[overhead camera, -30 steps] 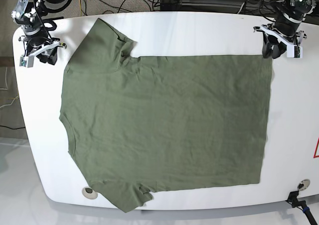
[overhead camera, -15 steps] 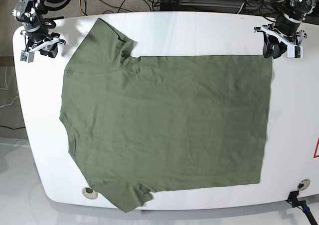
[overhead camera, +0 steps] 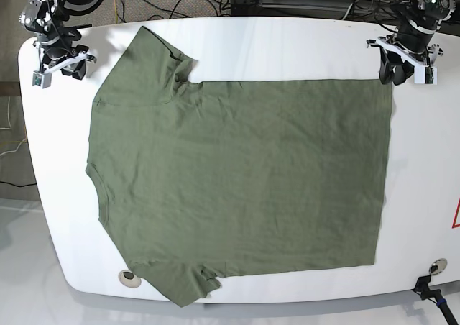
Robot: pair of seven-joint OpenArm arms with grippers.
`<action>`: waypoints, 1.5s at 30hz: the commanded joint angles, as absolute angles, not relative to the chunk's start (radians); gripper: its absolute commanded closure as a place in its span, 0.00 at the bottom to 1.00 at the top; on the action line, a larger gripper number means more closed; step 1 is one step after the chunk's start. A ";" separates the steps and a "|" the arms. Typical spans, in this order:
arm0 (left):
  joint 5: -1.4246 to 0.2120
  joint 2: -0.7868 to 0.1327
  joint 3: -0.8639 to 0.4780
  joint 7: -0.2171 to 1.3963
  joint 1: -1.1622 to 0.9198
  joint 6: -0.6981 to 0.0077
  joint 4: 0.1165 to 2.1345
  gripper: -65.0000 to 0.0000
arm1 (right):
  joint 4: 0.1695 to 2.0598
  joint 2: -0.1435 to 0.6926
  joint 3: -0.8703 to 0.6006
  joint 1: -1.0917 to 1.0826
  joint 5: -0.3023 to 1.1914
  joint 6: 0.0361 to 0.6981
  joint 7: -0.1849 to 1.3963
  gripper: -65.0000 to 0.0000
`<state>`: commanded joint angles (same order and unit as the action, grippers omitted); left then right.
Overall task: Fold the T-shirt properly
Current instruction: 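Position right gripper at the sleeve, left gripper at the hem corner, then close both grippers on the shirt's side edge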
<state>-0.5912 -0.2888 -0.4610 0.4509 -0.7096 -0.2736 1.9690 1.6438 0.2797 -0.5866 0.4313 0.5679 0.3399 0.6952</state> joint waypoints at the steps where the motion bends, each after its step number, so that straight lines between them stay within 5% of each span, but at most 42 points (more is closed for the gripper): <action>1: -0.591 -0.288 -0.460 0.450 -0.708 -0.273 1.967 0.74 | 1.645 0.266 -0.568 0.432 0.559 0.340 0.698 0.68; 8: -0.590 -0.292 -0.465 0.464 -0.674 -0.270 1.966 0.74 | 1.656 0.226 -0.489 0.434 0.518 0.342 0.725 0.47; 9: -0.590 -0.287 -0.459 0.450 -0.684 -0.265 1.966 0.75 | 1.656 0.231 -0.520 0.439 0.528 0.349 0.715 0.56; 17: -0.588 -0.293 -0.462 0.448 -0.678 -0.268 1.959 0.76 | 1.681 0.227 -0.519 0.475 0.518 0.370 0.722 0.61; 22: -0.581 -0.297 -0.464 0.450 -0.686 -0.269 1.963 0.76 | 1.696 0.224 -0.518 0.493 0.509 0.366 0.733 1.00; 36: -0.579 -0.304 -0.462 0.450 -0.686 -0.271 1.957 0.76 | 1.725 0.268 -0.391 0.518 0.482 0.370 0.699 1.00; 37: -0.572 -0.268 -0.444 0.473 -0.677 -0.266 1.903 0.75 | 1.713 0.205 -0.444 0.456 0.512 0.383 0.667 1.00; 45: -0.570 -0.268 -0.444 0.473 -0.674 -0.266 1.897 0.75 | 1.713 0.186 -0.452 0.437 0.509 0.384 0.668 1.00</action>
<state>-0.5700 -0.2677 -0.4442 0.4733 -0.6743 -0.2662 1.8972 1.7131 0.1864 -0.4519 0.4365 0.5086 0.3844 0.6682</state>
